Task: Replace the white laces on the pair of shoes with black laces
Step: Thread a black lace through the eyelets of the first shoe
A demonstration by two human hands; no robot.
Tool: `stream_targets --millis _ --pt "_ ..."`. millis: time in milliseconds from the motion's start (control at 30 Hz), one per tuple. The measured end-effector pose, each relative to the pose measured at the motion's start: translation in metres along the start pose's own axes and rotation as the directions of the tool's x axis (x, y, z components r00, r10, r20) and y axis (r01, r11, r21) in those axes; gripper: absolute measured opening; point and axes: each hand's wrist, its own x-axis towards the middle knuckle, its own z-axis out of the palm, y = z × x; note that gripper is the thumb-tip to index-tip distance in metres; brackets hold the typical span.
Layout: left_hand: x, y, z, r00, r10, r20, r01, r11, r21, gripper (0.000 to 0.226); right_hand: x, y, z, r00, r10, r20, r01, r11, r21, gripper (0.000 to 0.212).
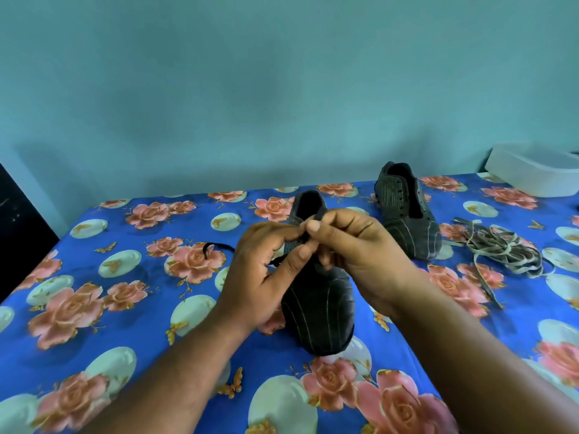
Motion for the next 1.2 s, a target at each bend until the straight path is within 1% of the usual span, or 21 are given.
stream_targets --millis 67,100,200,267,400,500,567,633,733,767,833,900,933,967,1000,1033,1067,1133,1200 --pt "0.000 0.000 0.000 0.999 -0.048 -0.016 0.048 0.999 -0.017 0.047 0.000 0.003 0.002 1.000 -0.010 0.008 0.010 1.000 -0.021 0.032" --pt "0.000 0.000 0.000 0.998 -0.058 -0.026 0.057 0.998 -0.029 0.044 0.000 0.003 0.001 1.000 -0.012 -0.002 0.012 1.000 -0.024 0.030" --pt "0.002 0.001 -0.002 0.996 -0.058 -0.069 0.054 0.997 -0.053 0.023 0.002 -0.002 -0.004 0.997 -0.011 -0.078 0.013 1.000 0.019 0.020" --pt "0.003 0.001 -0.003 0.993 -0.086 -0.087 0.078 0.993 -0.088 0.015 0.004 -0.004 -0.009 0.993 -0.014 -0.120 0.021 0.998 0.058 0.019" --pt "0.002 -0.001 -0.005 0.978 -0.187 -0.094 0.168 0.969 -0.184 0.015 0.005 -0.007 -0.020 0.972 0.026 -0.234 -0.003 0.995 0.096 0.017" --pt "0.004 0.000 -0.010 0.970 -0.211 -0.122 0.169 0.942 -0.289 0.017 0.005 -0.007 -0.026 0.967 0.044 -0.252 -0.016 0.993 0.114 0.009" --pt "0.006 0.001 -0.013 0.955 -0.235 -0.178 0.171 0.933 -0.318 0.015 0.005 -0.008 -0.029 0.967 0.049 -0.251 -0.018 0.992 0.127 0.007" --pt "0.007 0.003 -0.015 0.941 -0.239 -0.240 0.158 0.936 -0.314 0.015 0.005 -0.008 -0.030 0.969 0.044 -0.241 -0.018 0.993 0.113 0.011" --pt "0.009 0.004 -0.017 0.905 -0.245 -0.348 0.158 0.953 -0.260 0.021 0.006 -0.009 -0.031 0.972 0.017 -0.236 0.007 0.995 0.100 0.017" --pt "0.009 0.003 -0.017 0.894 -0.243 -0.375 0.168 0.961 -0.221 0.023 0.006 -0.009 -0.032 0.972 0.004 -0.233 0.012 0.998 0.066 0.018" --pt "0.008 -0.002 -0.017 0.887 -0.223 -0.405 0.199 0.975 -0.101 0.023 0.007 -0.007 -0.033 0.973 -0.032 -0.228 0.011 0.996 -0.090 0.019" --pt "0.005 -0.014 -0.016 0.891 -0.236 -0.387 0.259 0.966 0.007 0.022 0.008 -0.004 -0.035 0.970 -0.069 -0.235 0.005 0.965 -0.261 0.021" --pt "0.004 -0.019 -0.016 0.897 -0.253 -0.363 0.293 0.954 0.058 0.022 0.008 -0.003 -0.037 0.966 -0.085 -0.244 0.005 0.950 -0.311 0.019" --pt "0.004 -0.023 -0.015 0.909 -0.252 -0.331 0.308 0.943 0.128 0.025 0.008 -0.002 -0.037 0.964 -0.093 -0.250 0.005 0.944 -0.331 0.016" --pt "0.004 -0.025 -0.014 0.930 -0.224 -0.291 0.290 0.935 0.206 0.032 0.007 -0.002 -0.037 0.966 -0.086 -0.244 0.002 0.945 -0.326 0.013" --pt "0.004 -0.025 -0.012 0.954 -0.176 -0.242 0.240 0.933 0.268 0.038 0.006 -0.002 -0.035 0.971 -0.071 -0.227 -0.004 0.950 -0.311 0.012" --pt "0.005 -0.023 -0.010 0.974 -0.120 -0.190 0.174 0.939 0.295 0.041 0.005 -0.002 -0.033 0.979 -0.054 -0.199 -0.008 0.955 -0.298 0.012" --pt "0.004 -0.013 -0.004 0.995 -0.028 -0.095 0.052 0.964 0.262 0.039 0.004 -0.001 -0.030 0.993 -0.024 -0.120 -0.013 0.955 -0.296 0.011" --pt "0.002 -0.004 0.003 0.999 0.016 -0.028 -0.009 0.975 0.223 0.035 0.003 -0.001 -0.027 0.999 -0.002 -0.040 -0.010 0.954 -0.300 0.007"
